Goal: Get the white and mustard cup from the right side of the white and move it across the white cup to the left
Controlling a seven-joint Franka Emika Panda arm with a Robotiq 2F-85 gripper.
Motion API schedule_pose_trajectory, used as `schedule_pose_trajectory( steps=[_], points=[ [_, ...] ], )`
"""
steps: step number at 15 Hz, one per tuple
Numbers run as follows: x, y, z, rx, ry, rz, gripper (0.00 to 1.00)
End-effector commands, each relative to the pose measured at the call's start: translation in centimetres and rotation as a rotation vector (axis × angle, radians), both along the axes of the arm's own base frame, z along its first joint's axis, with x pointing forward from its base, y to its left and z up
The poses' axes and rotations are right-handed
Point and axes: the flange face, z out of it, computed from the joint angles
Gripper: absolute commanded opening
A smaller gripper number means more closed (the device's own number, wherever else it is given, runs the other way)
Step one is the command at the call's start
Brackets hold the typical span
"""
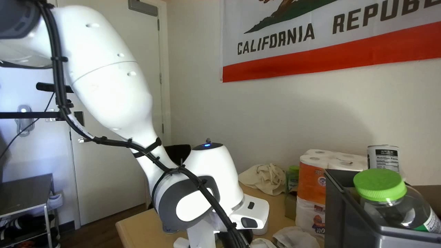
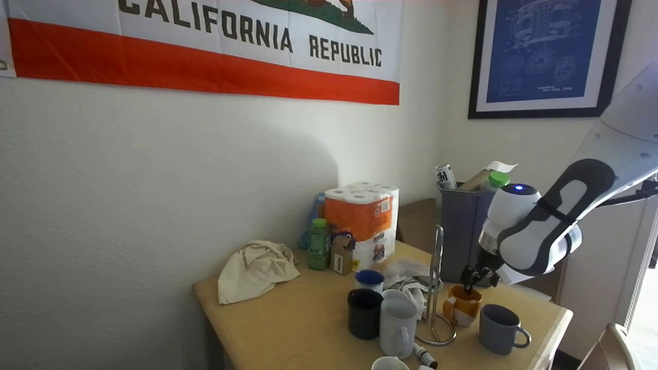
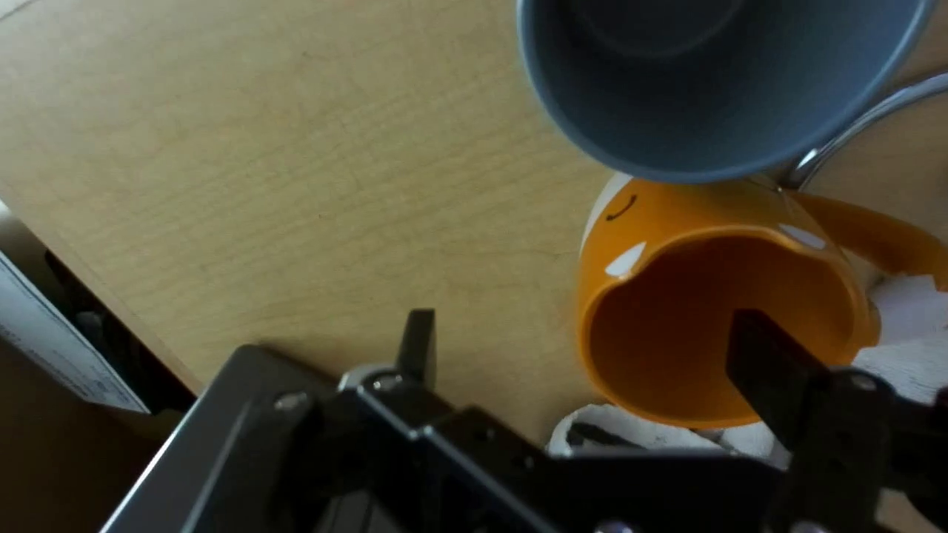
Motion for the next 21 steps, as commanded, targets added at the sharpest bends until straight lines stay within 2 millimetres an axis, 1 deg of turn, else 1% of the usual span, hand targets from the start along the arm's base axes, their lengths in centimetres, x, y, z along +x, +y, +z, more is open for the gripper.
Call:
schedule_pose_trajectory(
  steps=[1,2,4,5,7,11,12,13,16,17,21],
  points=[
    [1.9,0.1,-0.9,-0.018,-0.016,-0.003,0.85],
    [2.0,0.1,-1.1,-0.018,-0.010,-0.003,0.74],
    [2.2,0.1,-1.6,-0.024,-0.003,-0.002,0.59],
    [2.2,0.0,-1.8,-0.026,0.003,-0.004,0.49],
    [1.9,-0.4,-2.1,-0.031,0.010,-0.013,0.35],
    [1.2,-1.3,-2.5,-0.038,0.015,-0.047,0.05],
    [1.1,-1.4,-2.4,-0.036,0.013,-0.057,0.01],
    [1.0,-1.5,-2.4,-0.031,0.010,-0.070,0.00],
    [1.4,-1.3,-1.7,-0.015,-0.013,-0.112,0.03],
    [1.5,-1.3,-1.6,-0.010,-0.021,-0.128,0.02],
    [2.0,-0.3,0.6,0.018,-0.048,-0.183,0.02]
  ],
)
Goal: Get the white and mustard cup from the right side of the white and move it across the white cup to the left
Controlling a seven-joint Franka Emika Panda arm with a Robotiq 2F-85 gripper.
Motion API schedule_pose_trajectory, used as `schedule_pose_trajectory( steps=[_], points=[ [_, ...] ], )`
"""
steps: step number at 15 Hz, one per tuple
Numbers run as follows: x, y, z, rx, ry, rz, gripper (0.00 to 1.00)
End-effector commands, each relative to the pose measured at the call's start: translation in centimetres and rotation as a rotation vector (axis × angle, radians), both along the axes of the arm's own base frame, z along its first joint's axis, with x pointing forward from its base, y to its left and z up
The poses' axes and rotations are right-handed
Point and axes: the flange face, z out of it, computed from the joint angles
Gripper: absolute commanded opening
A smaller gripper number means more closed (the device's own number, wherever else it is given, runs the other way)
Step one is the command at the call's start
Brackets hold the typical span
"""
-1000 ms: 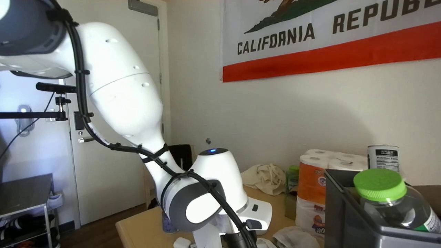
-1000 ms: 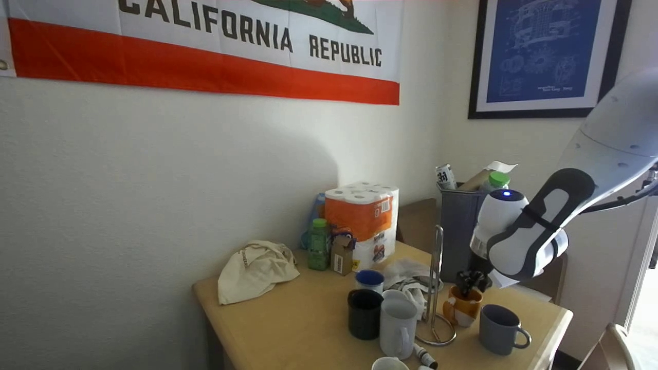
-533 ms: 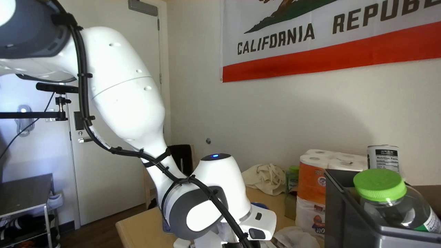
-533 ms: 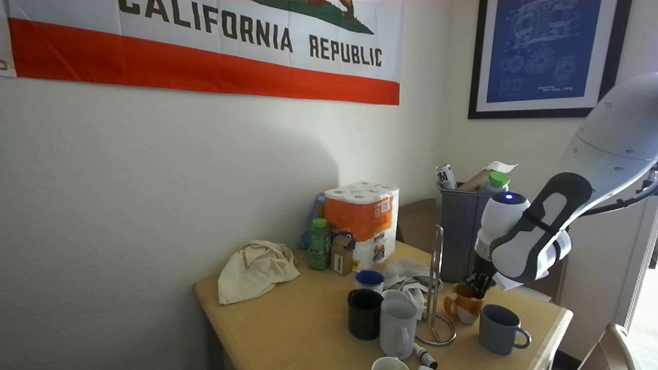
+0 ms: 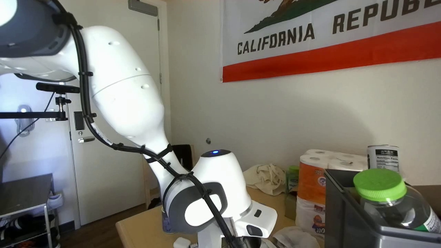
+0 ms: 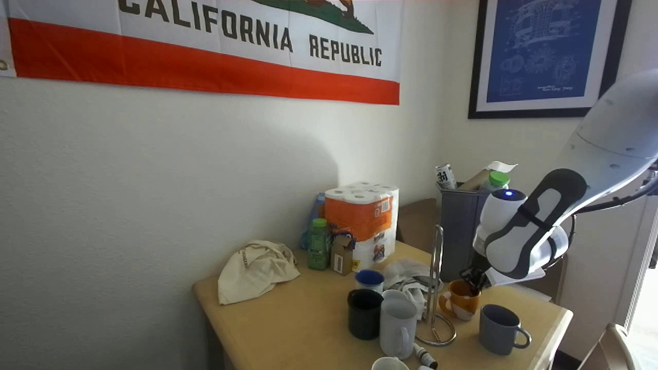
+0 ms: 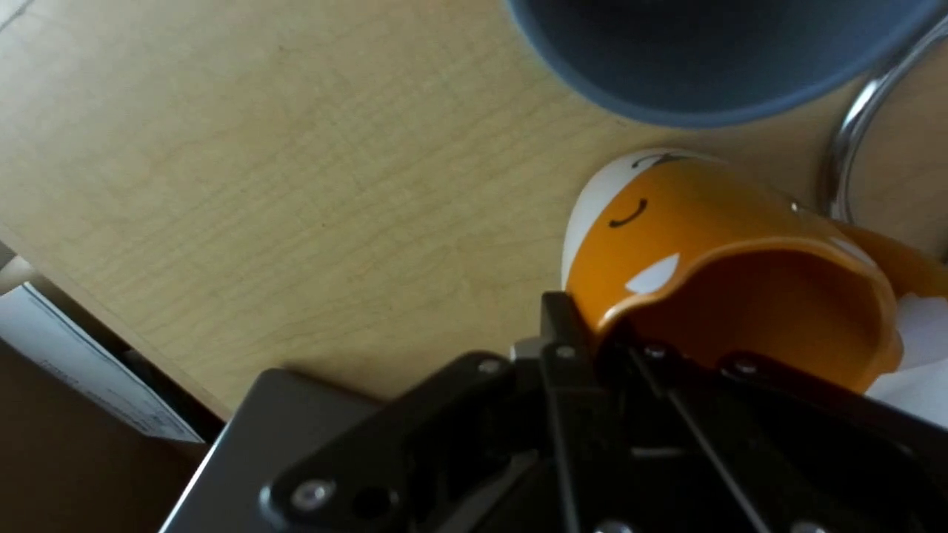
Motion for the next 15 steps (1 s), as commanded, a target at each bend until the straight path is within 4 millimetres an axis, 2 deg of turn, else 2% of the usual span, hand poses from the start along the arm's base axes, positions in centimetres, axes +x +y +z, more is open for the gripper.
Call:
schedule_pose_trajectory(
  steps=[1,8,12,15],
  points=[
    [0.4,0.8,2.9,0.016,-0.037,-0.058,0.02],
    [0.1,-0.2,7.9,0.017,-0.068,-0.122,0.02],
    [-0.3,-0.5,12.6,0.011,-0.089,-0.116,0.02],
    [-0.4,0.2,16.9,0.007,-0.121,-0.101,0.02]
  ],
)
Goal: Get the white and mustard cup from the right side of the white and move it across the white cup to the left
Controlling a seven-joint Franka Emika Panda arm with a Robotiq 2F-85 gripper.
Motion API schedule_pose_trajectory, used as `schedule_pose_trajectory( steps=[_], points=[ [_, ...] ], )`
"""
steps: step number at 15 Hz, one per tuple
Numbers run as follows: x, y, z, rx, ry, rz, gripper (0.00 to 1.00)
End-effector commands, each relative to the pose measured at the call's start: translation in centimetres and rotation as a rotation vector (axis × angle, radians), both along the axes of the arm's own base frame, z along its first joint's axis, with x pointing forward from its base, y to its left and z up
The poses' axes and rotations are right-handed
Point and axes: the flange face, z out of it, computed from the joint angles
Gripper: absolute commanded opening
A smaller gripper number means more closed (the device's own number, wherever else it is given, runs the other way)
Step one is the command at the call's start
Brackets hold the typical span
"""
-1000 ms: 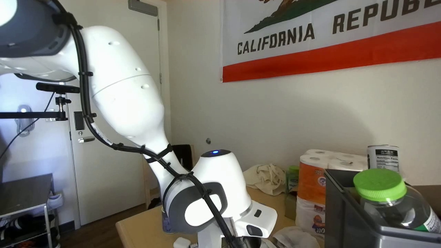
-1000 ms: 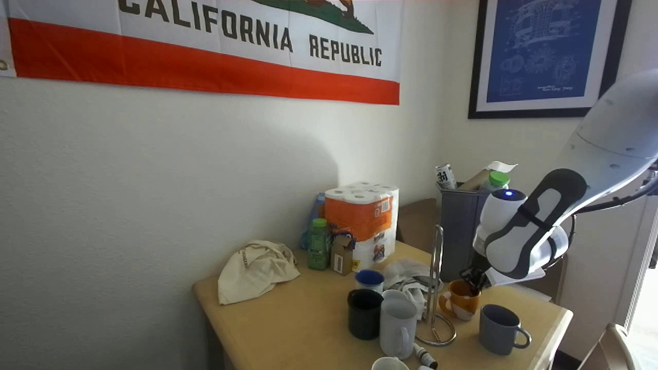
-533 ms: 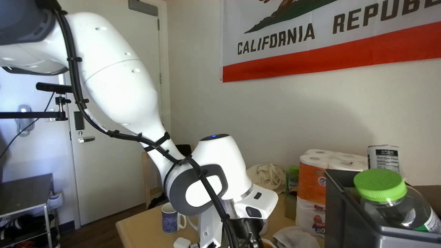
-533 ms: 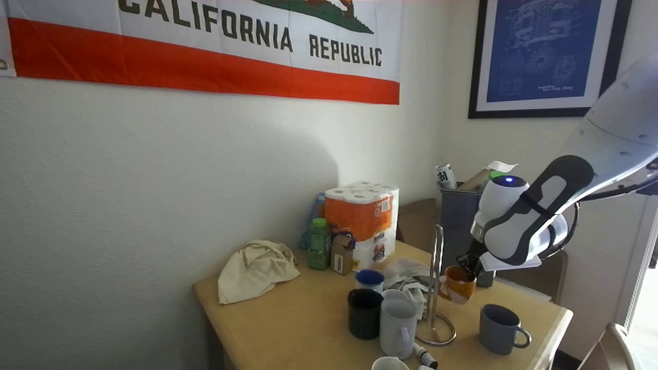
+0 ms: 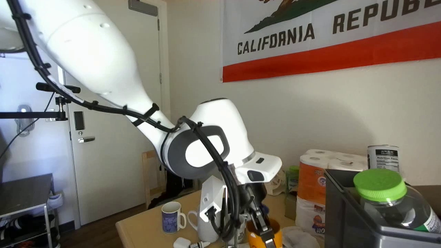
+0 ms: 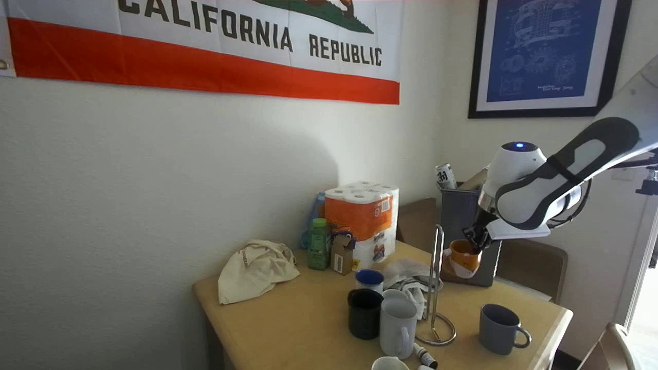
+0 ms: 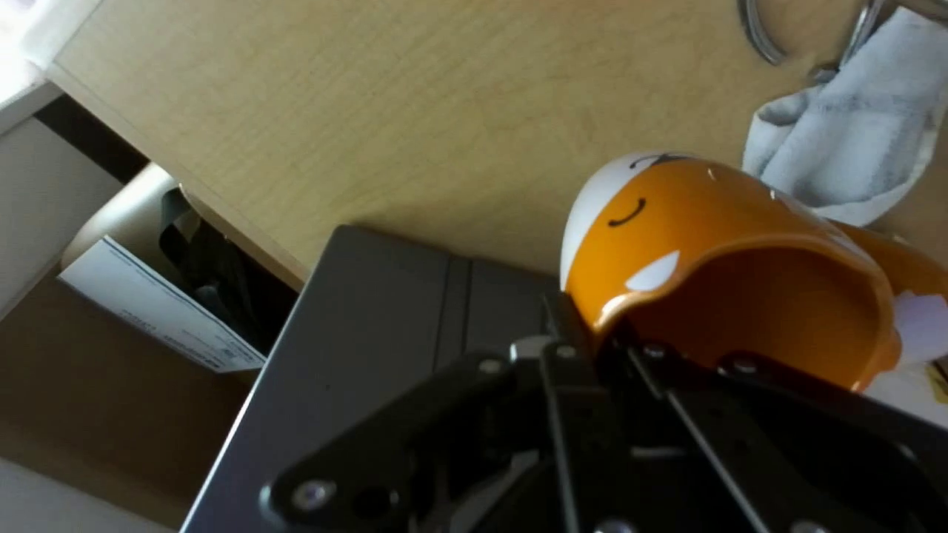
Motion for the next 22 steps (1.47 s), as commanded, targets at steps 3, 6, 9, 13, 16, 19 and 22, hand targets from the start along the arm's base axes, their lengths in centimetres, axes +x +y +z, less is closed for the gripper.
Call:
schedule_pose_trajectory(
  steps=[3,6,9,13,16,19,22],
  points=[
    [-1.9,1.9,8.3,0.005,0.037,0.044,0.02],
    [-4.1,3.7,10.1,0.067,0.195,0.106,0.02],
    [-6.4,5.1,11.5,0.135,0.358,0.178,0.02],
    [-8.1,7.0,11.6,0.265,0.472,0.307,0.02],
    [-7.7,9.7,10.6,0.332,0.478,0.426,0.02],
    [-6.5,14.1,9.0,0.367,0.480,0.554,0.02],
    [-5.0,19.4,7.4,0.379,0.481,0.677,0.02]
  ],
)
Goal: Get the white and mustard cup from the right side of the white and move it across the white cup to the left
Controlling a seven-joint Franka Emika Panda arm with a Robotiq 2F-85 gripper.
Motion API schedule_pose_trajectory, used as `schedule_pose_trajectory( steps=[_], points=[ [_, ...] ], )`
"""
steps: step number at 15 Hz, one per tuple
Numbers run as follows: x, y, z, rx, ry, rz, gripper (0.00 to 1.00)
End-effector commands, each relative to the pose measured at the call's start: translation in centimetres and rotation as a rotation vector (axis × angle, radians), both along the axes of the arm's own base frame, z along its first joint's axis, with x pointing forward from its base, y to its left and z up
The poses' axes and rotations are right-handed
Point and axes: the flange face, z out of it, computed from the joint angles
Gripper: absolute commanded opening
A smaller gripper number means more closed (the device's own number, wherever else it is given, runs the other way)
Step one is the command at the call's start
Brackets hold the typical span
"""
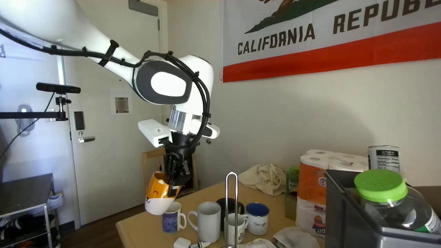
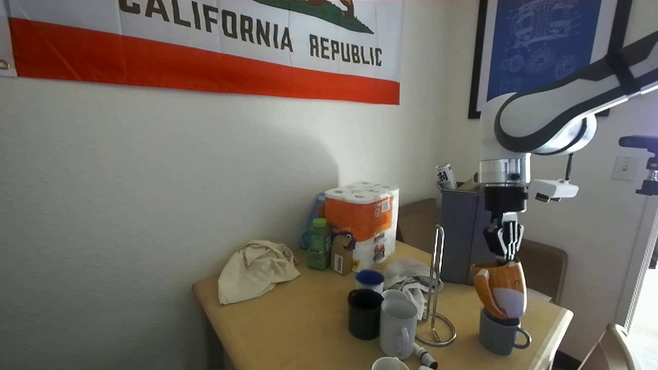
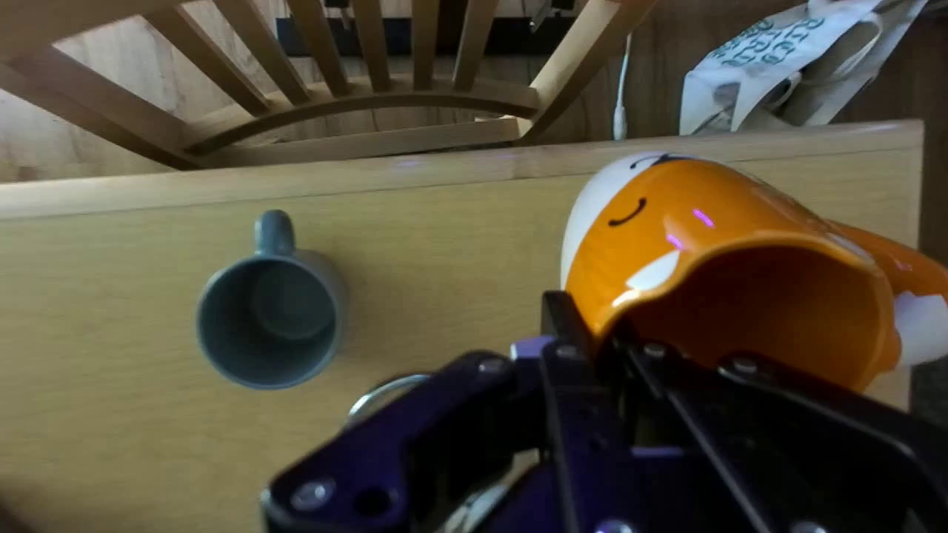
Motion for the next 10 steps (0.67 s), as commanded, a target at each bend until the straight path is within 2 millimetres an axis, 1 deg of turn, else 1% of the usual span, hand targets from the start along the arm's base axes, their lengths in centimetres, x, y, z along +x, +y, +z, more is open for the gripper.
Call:
schedule_pose_trajectory(
  steps=[1,2,5,10],
  points=[
    [1.7,5.3,-1.4,0.050,-0.029,0.122,0.02],
    [2.3,6.9,-1.6,0.050,-0.047,0.151,0.02],
    [3.9,10.9,-2.0,0.049,-0.118,0.227,0.02],
    [6.6,16.5,-2.5,0.051,-0.246,0.325,0.02]
  ],
)
